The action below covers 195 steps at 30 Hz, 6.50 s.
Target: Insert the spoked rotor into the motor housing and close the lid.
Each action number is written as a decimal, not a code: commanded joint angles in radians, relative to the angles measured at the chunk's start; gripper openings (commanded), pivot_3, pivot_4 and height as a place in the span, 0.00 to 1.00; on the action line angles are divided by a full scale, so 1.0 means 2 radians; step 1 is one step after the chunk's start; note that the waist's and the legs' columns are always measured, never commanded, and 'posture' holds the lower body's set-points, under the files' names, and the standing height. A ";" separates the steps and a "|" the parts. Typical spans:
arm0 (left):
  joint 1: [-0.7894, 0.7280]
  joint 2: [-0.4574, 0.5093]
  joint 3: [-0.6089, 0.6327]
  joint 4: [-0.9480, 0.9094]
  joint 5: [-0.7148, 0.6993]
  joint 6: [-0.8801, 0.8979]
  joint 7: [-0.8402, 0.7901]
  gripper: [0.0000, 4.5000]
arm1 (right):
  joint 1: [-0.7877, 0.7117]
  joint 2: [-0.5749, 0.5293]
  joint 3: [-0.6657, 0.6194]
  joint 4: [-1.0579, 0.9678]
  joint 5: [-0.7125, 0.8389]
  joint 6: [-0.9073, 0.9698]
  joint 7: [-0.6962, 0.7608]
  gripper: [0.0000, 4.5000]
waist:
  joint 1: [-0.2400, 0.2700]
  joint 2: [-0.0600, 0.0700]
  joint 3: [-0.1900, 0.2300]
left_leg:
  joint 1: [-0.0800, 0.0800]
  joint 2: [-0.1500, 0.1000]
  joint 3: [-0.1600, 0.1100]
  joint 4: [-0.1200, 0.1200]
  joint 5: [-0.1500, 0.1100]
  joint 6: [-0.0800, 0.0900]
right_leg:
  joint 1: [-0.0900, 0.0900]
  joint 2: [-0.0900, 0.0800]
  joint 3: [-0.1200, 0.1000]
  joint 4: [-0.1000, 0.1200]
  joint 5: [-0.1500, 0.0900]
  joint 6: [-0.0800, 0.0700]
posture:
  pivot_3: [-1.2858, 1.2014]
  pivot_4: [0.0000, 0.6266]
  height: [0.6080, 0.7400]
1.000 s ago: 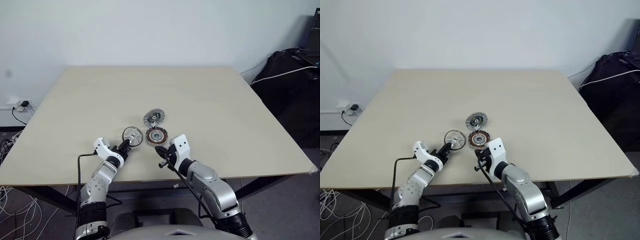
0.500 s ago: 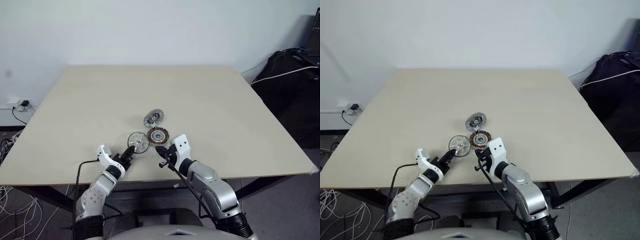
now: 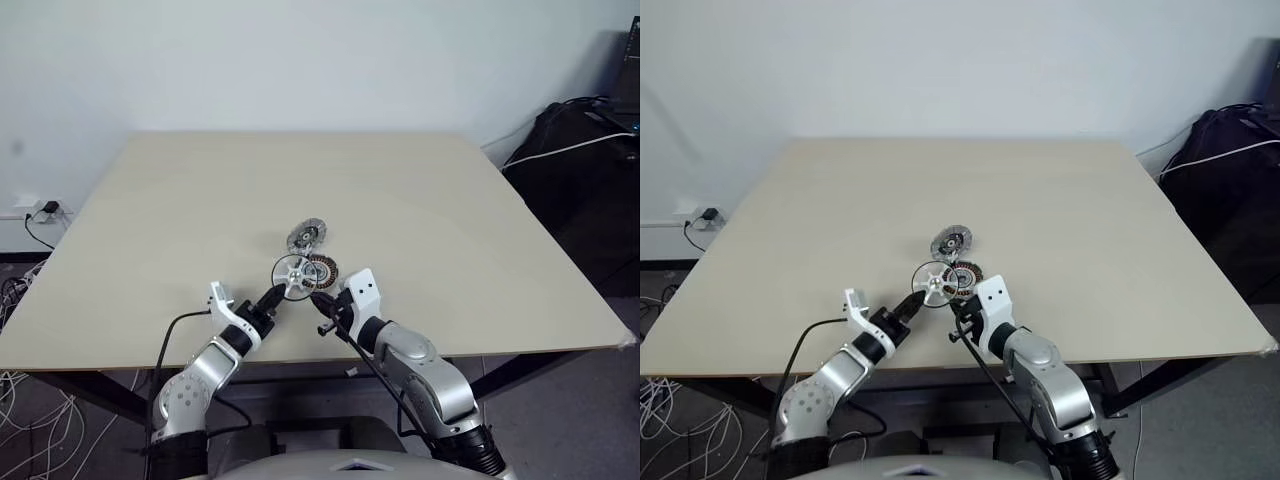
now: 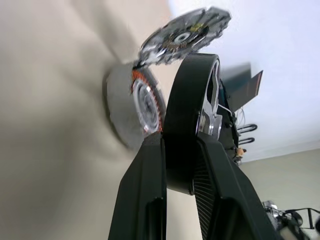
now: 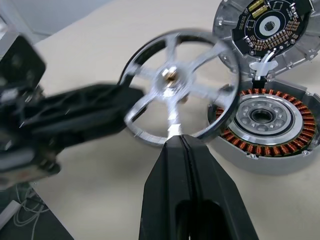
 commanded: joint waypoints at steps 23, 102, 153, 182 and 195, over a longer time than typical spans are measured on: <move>-0.120 -0.060 -0.035 0.109 0.007 -0.037 0.049 0.09 | -0.001 -0.001 -0.002 -0.023 0.004 -0.005 -0.001 0.00 | 0.000 0.000 0.000 | 0.000 0.000 0.000 0.000 0.001 -0.002 | 0.000 0.000 0.000 0.000 0.000 0.000 | 0.52 0.00 1.00; -0.007 0.069 -0.183 -0.022 0.219 -0.249 -0.098 0.96 | -0.001 -0.001 -0.001 -0.021 0.005 -0.005 -0.005 0.00 | -0.002 0.000 0.001 | -0.001 0.000 0.000 -0.001 0.004 -0.001 | 0.000 0.000 0.000 -0.002 0.003 0.000 | 0.52 0.00 1.00; 0.088 0.112 -0.194 0.096 0.375 -0.568 -0.153 0.00 | -0.273 0.046 -0.025 0.343 -0.085 -0.098 -0.013 0.00 | -0.002 0.005 0.003 | -0.001 0.001 0.002 -0.001 0.003 0.001 | -0.001 0.000 0.000 0.000 0.003 0.000 | 0.52 0.00 1.00; 0.085 0.106 -0.193 0.095 0.378 -0.565 -0.154 0.00 | -0.280 -0.039 0.055 0.267 -0.138 -0.029 0.124 0.09 | -0.004 0.008 0.002 | 0.000 0.001 0.002 -0.001 0.003 0.001 | -0.001 0.000 0.000 0.001 0.003 0.000 | 0.52 0.00 1.00; 0.089 0.106 -0.196 0.082 0.378 -0.555 -0.151 0.00 | -0.316 -0.081 0.097 0.272 -0.181 -0.045 0.186 0.84 | -0.004 0.007 0.002 | 0.000 0.001 0.002 -0.001 0.003 0.001 | -0.001 0.000 0.000 0.000 0.003 0.000 | 0.52 0.00 1.00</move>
